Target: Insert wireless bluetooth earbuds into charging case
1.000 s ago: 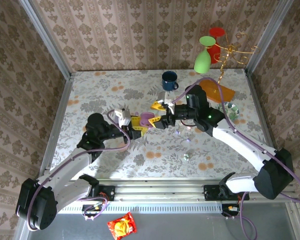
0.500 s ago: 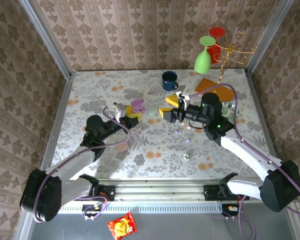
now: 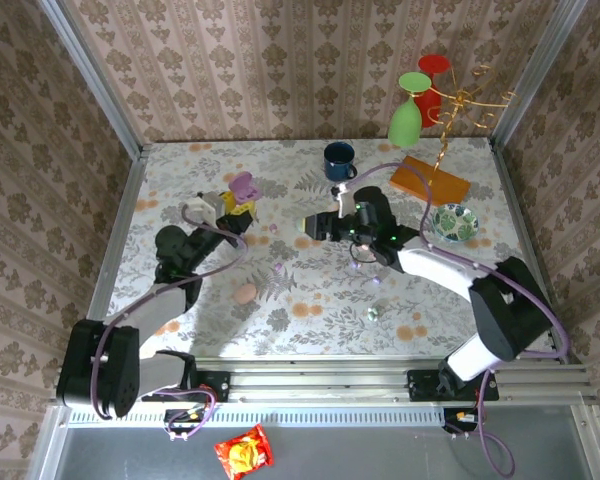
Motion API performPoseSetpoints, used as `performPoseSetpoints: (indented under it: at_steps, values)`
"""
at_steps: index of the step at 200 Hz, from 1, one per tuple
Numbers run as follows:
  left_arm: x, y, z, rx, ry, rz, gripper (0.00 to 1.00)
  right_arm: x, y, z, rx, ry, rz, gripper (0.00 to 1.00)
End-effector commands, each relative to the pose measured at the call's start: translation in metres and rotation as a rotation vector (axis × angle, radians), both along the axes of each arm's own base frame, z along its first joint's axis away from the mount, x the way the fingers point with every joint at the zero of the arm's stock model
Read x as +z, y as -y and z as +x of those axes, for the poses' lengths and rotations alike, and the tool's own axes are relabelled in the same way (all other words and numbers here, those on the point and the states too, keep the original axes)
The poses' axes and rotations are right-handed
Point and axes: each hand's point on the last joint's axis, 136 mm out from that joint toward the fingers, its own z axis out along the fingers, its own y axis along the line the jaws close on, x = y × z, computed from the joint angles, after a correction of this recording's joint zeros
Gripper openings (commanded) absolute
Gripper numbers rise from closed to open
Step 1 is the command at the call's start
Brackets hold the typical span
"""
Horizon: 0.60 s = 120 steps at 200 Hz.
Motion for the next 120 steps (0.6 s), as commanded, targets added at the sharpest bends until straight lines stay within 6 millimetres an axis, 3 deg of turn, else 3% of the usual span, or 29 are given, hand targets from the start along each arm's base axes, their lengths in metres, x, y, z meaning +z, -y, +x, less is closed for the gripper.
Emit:
performPoseSetpoints:
  at_steps: [1,29,70,120]
  values:
    - [0.035,-0.005,0.002,0.001,0.144,-0.015,0.32,-0.015,-0.023,-0.002,-0.012,-0.090,-0.012,0.64]
    - [0.039,-0.012,0.006,0.013,0.170,-0.015,0.31,-0.040,-0.046,0.001,0.060,-0.147,-0.087,0.63]
    - [0.044,-0.020,0.004,0.033,0.193,-0.024,0.31,-0.068,-0.071,0.031,0.135,-0.204,-0.174,0.63]
    - [0.045,-0.020,0.002,0.022,0.200,-0.027,0.31,-0.108,-0.080,0.076,0.065,-0.285,-0.281,0.60]
